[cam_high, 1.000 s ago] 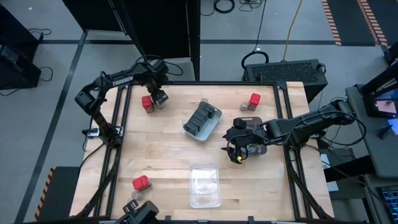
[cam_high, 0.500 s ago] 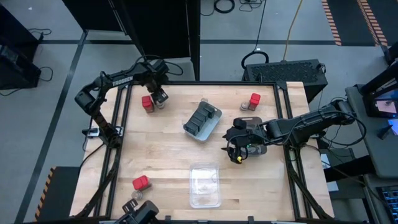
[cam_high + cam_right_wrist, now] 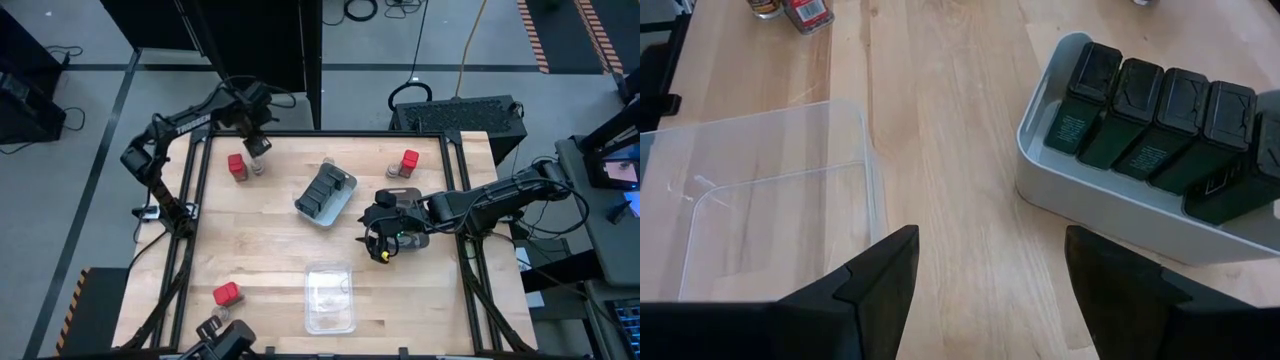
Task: Sort spices by type
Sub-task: Put the black spice can into the gray bin
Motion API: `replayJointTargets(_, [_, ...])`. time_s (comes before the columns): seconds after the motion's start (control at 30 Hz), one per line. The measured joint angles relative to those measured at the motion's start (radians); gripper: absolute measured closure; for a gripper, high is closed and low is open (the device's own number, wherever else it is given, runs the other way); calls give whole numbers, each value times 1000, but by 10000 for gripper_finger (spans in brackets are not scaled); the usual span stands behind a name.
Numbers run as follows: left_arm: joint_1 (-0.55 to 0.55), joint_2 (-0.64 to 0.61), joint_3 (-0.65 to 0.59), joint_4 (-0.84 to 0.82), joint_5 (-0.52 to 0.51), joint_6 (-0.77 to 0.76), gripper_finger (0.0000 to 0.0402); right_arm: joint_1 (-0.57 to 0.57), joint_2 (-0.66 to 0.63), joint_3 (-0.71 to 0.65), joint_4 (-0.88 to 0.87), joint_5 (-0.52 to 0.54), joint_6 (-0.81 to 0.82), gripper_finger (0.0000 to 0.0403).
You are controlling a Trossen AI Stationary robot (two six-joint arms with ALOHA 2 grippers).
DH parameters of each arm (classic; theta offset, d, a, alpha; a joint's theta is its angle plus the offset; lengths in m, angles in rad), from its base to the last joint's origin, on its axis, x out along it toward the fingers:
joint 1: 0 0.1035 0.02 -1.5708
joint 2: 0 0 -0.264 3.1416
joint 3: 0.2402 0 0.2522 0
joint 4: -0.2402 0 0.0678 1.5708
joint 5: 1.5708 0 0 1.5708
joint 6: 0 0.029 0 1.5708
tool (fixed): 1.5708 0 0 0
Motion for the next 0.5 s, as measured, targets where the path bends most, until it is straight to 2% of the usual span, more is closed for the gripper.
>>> replayJointTargets(0.1, [-11, 0, 67, -56, 19, -2, 275, 0, 0, 0, -12, 0, 0, 165])
replayJointTargets(0.27, [-51, 0, 177, -131, 122, -22, 276, 0, 0, 0, -34, 0, 0, 165])
replayJointTargets(0.5, [-190, 0, 296, -158, 190, -2, 276, 0, 0, 0, -48, 1, 0, 165])
